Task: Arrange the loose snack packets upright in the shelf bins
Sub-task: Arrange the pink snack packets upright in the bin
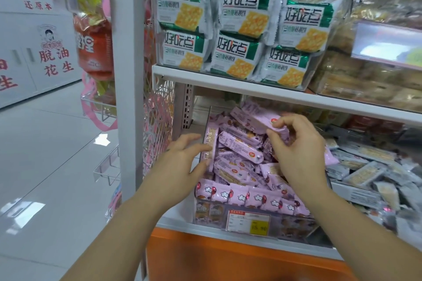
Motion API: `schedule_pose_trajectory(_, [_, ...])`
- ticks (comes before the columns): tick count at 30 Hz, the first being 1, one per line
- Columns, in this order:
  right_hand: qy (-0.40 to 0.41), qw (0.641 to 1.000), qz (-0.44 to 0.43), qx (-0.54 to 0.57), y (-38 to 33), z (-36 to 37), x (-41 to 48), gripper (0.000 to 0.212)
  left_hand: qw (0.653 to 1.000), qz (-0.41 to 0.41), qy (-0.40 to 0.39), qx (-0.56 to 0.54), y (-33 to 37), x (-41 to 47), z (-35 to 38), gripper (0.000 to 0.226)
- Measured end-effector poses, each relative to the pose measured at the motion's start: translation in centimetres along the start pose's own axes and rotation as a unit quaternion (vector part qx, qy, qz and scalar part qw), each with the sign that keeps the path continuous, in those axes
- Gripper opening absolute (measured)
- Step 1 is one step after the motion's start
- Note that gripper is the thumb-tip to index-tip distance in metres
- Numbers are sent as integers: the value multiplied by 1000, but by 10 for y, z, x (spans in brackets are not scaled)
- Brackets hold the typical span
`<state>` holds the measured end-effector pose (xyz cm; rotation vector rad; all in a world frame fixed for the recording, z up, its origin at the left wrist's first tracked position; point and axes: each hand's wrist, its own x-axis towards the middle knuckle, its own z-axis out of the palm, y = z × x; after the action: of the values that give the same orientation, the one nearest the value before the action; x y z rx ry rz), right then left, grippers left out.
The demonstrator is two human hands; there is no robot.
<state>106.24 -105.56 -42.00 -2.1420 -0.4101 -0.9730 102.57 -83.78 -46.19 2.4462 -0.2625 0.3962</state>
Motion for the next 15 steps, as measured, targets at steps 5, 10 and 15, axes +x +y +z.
schedule_pose_trajectory(5, [23,989,9,-147,7,4,22,10,1000,7,-2,0,1,1,1,35])
schedule_pose_trajectory(10, [-113,939,25,-325,6,9,30,26,1000,6,-2,-5,-2,1,1,35])
schedule_pose_trajectory(15, [-118,935,17,-334,4,2,22,34,1000,5,2,-8,-3,1,1,35])
